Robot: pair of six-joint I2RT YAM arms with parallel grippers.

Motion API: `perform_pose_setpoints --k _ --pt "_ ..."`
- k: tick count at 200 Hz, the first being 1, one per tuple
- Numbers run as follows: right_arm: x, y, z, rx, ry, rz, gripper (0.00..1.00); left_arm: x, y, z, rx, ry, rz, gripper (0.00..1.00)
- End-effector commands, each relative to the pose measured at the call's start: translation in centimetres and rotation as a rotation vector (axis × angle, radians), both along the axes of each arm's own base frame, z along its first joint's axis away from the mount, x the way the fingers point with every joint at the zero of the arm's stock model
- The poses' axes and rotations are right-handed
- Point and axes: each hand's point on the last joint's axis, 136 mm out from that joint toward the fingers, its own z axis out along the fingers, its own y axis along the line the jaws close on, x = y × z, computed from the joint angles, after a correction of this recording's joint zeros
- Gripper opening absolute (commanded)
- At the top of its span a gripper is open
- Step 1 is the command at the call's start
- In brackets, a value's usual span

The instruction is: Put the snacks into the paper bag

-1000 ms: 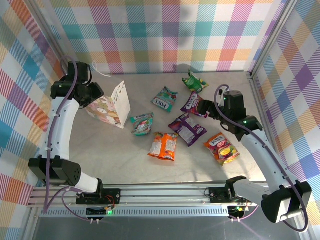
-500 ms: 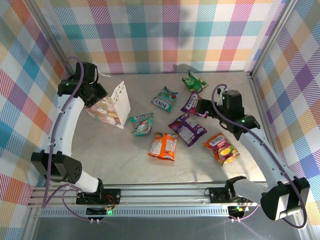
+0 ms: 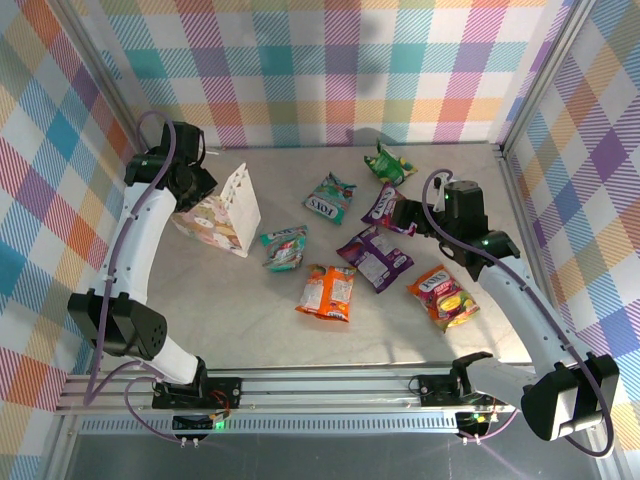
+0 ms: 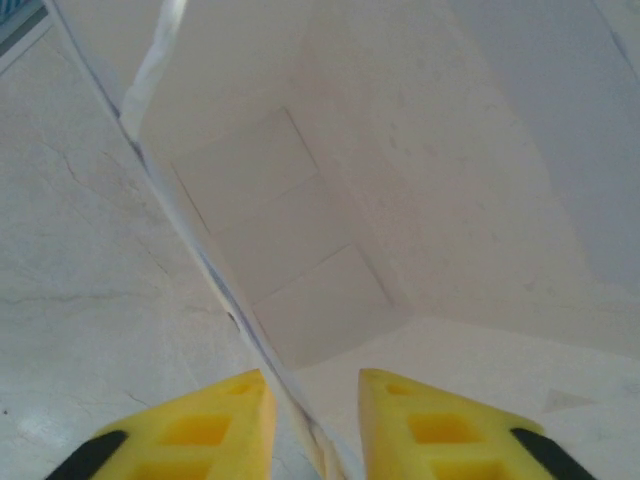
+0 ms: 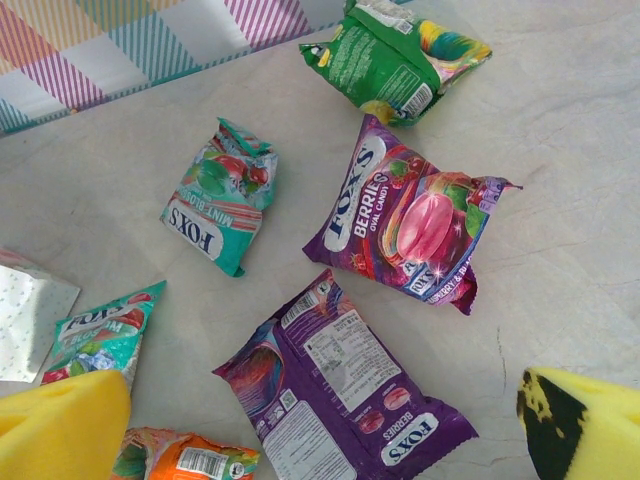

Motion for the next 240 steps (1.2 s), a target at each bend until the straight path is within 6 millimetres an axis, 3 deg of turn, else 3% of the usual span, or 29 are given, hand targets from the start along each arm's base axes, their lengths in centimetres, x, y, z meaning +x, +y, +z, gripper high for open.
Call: perform_pose_setpoints --k 1,20,39,70,113,182,240 --pt "0.1 0.3 0.4 0.007 -0.025 0.012 0.99 -0.8 0.1 0.6 0.024 0.021 -0.008 0.21" --pt "0.1 0.3 0.4 0.007 -0.023 0.013 0.99 -1.0 0.3 0.9 0.045 0.029 -0.013 0.14" --pt "0.1 0.4 0.7 0.008 -0.03 0.015 0.99 -1.0 0.4 1.2 0.051 0.029 -0.021 0.0" --pt "-0.1 0.3 1.1 0.01 -0.038 0.017 0.99 -0.6 0.1 1.7 0.049 0.04 -0.085 0.0" --pt "-0.4 0.1 1.2 0.008 -0.039 0.011 0.99 0.2 -2.6 1.6 0.028 0.058 -0.329 0.0" --pt "-0.5 0.4 1.6 0.022 -0.033 0.022 0.99 -1.0 -1.1 1.8 0.256 0.109 -0.558 0.0" --pt "-0.7 0.7 1.5 0.041 -0.018 0.028 0.99 -1.8 -0.9 1.2 0.215 0.099 -0.64 0.0"
